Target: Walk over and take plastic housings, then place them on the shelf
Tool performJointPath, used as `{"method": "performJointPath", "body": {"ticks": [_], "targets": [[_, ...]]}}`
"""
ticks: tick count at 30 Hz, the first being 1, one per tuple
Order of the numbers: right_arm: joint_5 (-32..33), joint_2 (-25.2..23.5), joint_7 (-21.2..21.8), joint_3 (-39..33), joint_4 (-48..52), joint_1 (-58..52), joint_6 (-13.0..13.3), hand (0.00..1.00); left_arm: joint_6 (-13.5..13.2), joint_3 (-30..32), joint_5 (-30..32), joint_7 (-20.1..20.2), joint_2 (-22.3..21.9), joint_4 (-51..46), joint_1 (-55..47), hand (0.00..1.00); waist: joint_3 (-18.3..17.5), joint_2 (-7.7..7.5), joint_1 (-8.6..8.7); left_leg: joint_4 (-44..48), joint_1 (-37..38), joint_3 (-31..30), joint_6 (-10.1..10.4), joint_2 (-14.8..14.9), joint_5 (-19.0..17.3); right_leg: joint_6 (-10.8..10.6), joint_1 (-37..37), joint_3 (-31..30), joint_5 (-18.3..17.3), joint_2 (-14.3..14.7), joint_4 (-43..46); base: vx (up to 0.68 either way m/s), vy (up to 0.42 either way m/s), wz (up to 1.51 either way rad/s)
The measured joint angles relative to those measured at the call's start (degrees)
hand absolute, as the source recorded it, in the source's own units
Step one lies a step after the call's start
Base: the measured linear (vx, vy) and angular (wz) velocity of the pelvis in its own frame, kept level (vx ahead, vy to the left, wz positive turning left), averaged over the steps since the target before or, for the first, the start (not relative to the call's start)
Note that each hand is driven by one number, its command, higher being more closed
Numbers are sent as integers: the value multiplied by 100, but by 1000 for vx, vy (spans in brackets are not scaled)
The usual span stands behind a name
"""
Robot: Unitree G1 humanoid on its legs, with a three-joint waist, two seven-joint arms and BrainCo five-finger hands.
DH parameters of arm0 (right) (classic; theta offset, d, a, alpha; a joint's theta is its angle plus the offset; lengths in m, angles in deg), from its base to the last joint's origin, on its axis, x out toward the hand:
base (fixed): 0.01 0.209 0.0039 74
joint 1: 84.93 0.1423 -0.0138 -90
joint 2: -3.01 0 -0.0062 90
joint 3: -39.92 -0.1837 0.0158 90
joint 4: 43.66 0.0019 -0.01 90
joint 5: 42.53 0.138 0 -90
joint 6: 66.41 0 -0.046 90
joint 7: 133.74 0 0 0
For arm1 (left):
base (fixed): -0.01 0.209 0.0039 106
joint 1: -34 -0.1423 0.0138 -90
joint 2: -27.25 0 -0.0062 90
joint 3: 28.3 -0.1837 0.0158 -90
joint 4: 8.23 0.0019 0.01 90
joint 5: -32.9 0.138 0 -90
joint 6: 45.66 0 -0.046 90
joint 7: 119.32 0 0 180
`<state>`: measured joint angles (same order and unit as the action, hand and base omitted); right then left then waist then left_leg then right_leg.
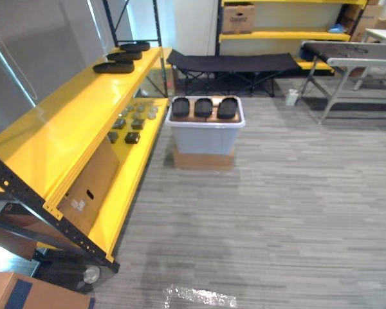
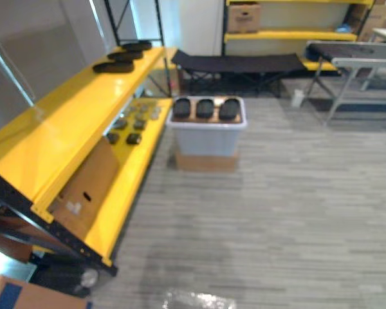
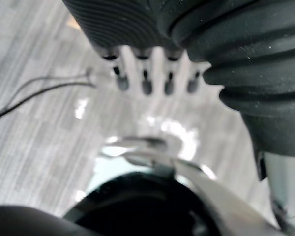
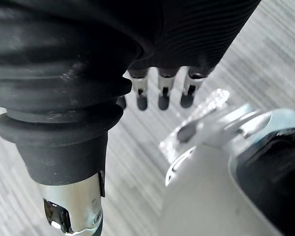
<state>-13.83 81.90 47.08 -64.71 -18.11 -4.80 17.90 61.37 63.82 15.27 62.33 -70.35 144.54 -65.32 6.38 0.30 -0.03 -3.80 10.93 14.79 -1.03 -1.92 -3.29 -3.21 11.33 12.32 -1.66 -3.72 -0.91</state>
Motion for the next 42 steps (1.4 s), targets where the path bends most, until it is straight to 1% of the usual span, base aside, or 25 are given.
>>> {"method": "performJointPath", "body": {"ticks": [3,5,6,9,13,17,19,24,25,26,28,31,33,34,35,36,37,38,39,40,41,42], "targets": [[14,-30,126,-66,-15,32,-25,0,-2,1,-5,2,26,101,54,0,28,-24,22,-80,45,20,-29,-28,52,-11,2,7,8,1,-77,110,20,-2],[32,-55,203,-118,-18,56,-62,0,-2,0,-8,-2,47,102,73,0,100,-83,38,-80,131,43,-27,-28,51,-20,88,20,3,5,-84,54,2,-1],[31,-59,246,-118,-18,76,-85,0,-1,0,-8,1,61,102,78,0,85,-64,40,-80,147,61,-27,-28,50,-25,100,23,0,5,-84,0,0,0],[32,-83,297,-142,-18,195,-235,0,-1,-5,-12,130,103,128,91,0,127,-114,53,-82,170,139,-25,-23,50,-57,98,20,-2,8,-84,-7,-13,-9],[101,-116,303,-246,-10,269,-349,0,-6,-42,-120,129,111,140,90,0,154,-124,62,-116,221,137,-24,-27,49,-87,174,31,-22,-1,-80,-68,-9,1],[98,-89,304,-246,-6,283,-423,0,-8,-75,-219,125,107,146,85,0,201,-96,59,-125,221,135,-21,-38,52,-112,166,39,-50,-16,-74,-109,8,-1],[94,-82,305,-241,-5,276,-433,0,-14,-88,-222,109,107,155,86,0,211,-80,63,-129,207,126,-11,-49,45,-107,140,43,-54,-29,-88,-110,29,2],[109,-77,336,-228,-12,279,-482,0,-18,-88,-216,92,110,164,86,0,210,-99,62,-131,178,115,-16,-89,33,-112,129,49,-49,-64,-123,-30,27,1],[111,-73,373,-228,-17,280,-543,0,-34,-88,-214,89,114,174,85,0,190,-138,63,-131,162,110,-25,-101,28,-153,129,57,-18,-73,-150,0,0,0],[110,-70,407,-228,-22,280,-578,0,-49,-87,-215,84,115,188,86,0,189,-143,63,-131,150,107,-29,-108,27,-165,129,63,-7,-78,-171,0,0,0],[107,-71,410,-227,-25,282,-596,0,-82,-87,-219,72,119,223,87,0,177,-171,63,-130,141,104,-55,-125,43,-125,133,79,40,-89,-189,32,9,1],[100,-78,409,-214,-36,288,-604,0,-201,-90,-206,72,128,268,83,0,197,-202,73,-128,203,99,-58,-156,45,-133,202,123,70,-110,-204,39,10,5],[100,-67,414,-216,-28,312,-608,0,-226,-96,-203,69,125,269,89,0,205,-194,73,-128,106,73,-126,-169,-17,-160,13,153,-103,-159,59,-2,17,8],[101,-64,407,-216,-17,353,-605,0,-229,-100,-199,71,135,255,92,0,225,-223,74,-126,58,62,-137,-192,-56,-210,-292,159,-343,-254,575,17,41,4],[112,-58,391,-220,-14,380,-577,0,-311,-115,-143,83,146,249,108,0,315,-250,69,-126,59,43,-175,-210,-80,-272,-630,177,-520,-361,1278,44,68,-4],[129,-31,380,-221,0,446,-540,0,-394,-124,-139,87,132,243,118,0,452,-225,61,-124,124,91,-198,-166,-88,-276,-888,190,-540,-422,1959,42,81,-13],[146,-27,374,-220,10,475,-529,0,-438,-126,-142,87,131,239,134,0,528,-210,69,-119,175,111,-248,-138,-74,-276,-1095,198,-540,-474,2418,42,90,-16],[159,-25,371,-226,28,488,-509,0,-450,-128,-142,85,188,215,180,0,659,-214,87,-96,292,126,-308,-135,-90,-165,-1403,225,-719,-580,3066,54,81,-9],[184,-93,398,-225,23,442,-507,0,-452,-135,-140,80,250,211,201,0,689,-337,85,-97,323,122,-281,-129,-158,-92,-1556,226,-850,-608,3123,58,71,-3],[192,-126,408,-224,16,415,-513,0,-451,-150,-131,77,284,213,225,0,696,-383,86,-97,333,112,-251,-123,-188,-110,-1640,221,-876,-606,3060,89,47,4],[188,-157,423,-245,4,329,-520,0,-444,-258,-98,57,324,220,303,0,709,-404,101,-97,325,71,-220,-71,-224,-130,-1805,217,-875,-554,2810,146,15,14],[175,-167,427,-320,-1,245,-550,0,-439,-310,-42,19,320,221,396,0,716,-365,155,-95,318,1,-180,4,-250,-177,-1954,207,-829,-482,2405,192,-1,22]]}}
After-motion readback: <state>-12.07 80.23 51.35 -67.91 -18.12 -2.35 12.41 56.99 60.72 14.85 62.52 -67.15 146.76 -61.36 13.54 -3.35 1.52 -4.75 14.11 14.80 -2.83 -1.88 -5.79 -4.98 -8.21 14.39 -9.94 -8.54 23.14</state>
